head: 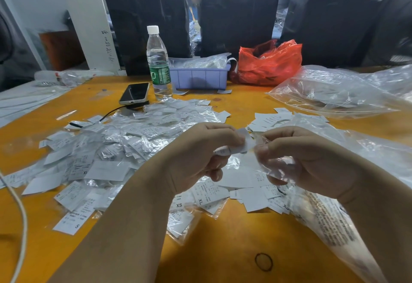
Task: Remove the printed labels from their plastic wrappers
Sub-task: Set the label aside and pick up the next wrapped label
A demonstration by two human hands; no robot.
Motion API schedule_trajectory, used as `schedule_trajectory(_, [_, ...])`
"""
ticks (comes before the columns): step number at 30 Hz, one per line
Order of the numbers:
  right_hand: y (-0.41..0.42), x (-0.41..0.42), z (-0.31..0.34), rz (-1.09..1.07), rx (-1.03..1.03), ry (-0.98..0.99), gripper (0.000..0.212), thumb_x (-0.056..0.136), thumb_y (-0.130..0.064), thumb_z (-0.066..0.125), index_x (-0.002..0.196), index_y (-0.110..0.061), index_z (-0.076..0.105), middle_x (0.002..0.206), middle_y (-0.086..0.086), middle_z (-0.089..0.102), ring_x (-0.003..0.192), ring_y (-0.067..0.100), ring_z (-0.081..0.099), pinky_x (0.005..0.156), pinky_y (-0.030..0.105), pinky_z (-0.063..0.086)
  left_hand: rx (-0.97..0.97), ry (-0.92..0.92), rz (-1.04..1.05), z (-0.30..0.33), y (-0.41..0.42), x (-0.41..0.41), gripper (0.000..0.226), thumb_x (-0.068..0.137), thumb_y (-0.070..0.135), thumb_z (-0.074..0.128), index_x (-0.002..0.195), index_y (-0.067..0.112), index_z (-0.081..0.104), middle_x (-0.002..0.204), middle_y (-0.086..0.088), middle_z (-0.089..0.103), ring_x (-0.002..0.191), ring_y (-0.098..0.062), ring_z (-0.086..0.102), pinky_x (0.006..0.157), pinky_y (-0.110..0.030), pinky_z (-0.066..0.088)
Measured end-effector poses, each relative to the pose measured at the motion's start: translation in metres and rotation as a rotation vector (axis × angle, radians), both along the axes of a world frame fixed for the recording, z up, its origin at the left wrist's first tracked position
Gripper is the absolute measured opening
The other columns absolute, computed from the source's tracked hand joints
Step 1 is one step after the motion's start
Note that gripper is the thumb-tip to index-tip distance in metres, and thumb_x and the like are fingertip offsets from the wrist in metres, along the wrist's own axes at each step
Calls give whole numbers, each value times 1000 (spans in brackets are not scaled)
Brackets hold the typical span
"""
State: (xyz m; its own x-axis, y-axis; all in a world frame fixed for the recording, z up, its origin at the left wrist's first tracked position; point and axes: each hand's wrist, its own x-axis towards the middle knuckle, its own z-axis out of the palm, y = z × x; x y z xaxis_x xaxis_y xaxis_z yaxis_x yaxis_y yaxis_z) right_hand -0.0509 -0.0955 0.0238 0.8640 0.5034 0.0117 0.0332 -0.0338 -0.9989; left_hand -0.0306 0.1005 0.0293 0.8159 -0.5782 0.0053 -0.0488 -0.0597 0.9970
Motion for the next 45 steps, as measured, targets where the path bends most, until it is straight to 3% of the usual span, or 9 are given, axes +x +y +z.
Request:
schedule_trajectory(5, [1,0,1,-2,35,-17,20,75,-14,65,55,-17,63,49,0,35,44,14,25,50,30,23,35,-32,6,-1,1,2,9,72,18,63,65,13,63,49,3,34,41,-10,31,43,-19,34])
schedule_trajectory(8, [-1,-1,1,-16,26,-19,22,79,-17,61,57,-15,64,48,0,37,43,13,27,49,28,26,58,-53,13,-3,2,3,12,71,21,68,74,10,67,47,6,36,41,-7,33,43,-20,35])
schedule_trajectory(13, [-1,0,-1,-69,-24,-44,15,76,-18,65,66,-8,68,49,3,37,43,13,27,50,31,20,61,-98,22,-5,1,4,8,72,21,71,66,17,69,47,6,39,41,-7,35,43,-20,34])
schedule_trajectory(18, [-2,1,-4,-85,-106,-99,18,74,-20,70,75,-2,71,48,-4,37,43,8,32,45,19,31,95,-161,107,-7,1,6,15,73,23,68,77,9,69,48,4,45,43,-8,41,43,-21,35])
schedule_trajectory(23, [-3,1,-5,-96,-149,-130,18,73,-23,73,78,-6,76,48,-4,40,44,8,35,46,19,35,128,-185,143,-6,0,4,21,73,29,66,82,12,72,59,2,61,52,-6,55,44,-20,41])
schedule_trajectory(30, [-3,2,-4,-123,-96,-117,26,69,-26,76,76,-2,73,49,-3,37,44,9,31,44,18,33,124,-186,139,-3,2,2,23,72,31,67,82,11,73,64,0,63,58,-9,55,48,-22,38])
schedule_trajectory(37, [-3,-1,0,-96,-80,-78,30,67,-37,79,68,-8,72,63,28,24,54,20,26,47,21,34,56,-123,57,0,2,0,9,73,26,68,75,19,74,66,-2,62,59,-11,54,48,-20,38])
schedule_trajectory(41, [-2,-2,2,-72,-33,-58,25,71,-33,79,64,-10,71,65,23,16,48,13,30,46,21,35,-15,-71,45,2,5,1,8,73,24,68,70,22,75,63,-1,61,56,-11,52,48,-19,38])
schedule_trajectory(45, [-5,-2,1,-22,-32,-64,29,66,-35,85,66,-8,72,53,8,36,45,9,38,47,22,34,-8,-74,34,2,4,0,7,72,24,69,70,22,75,63,0,61,57,-10,52,49,-19,38])
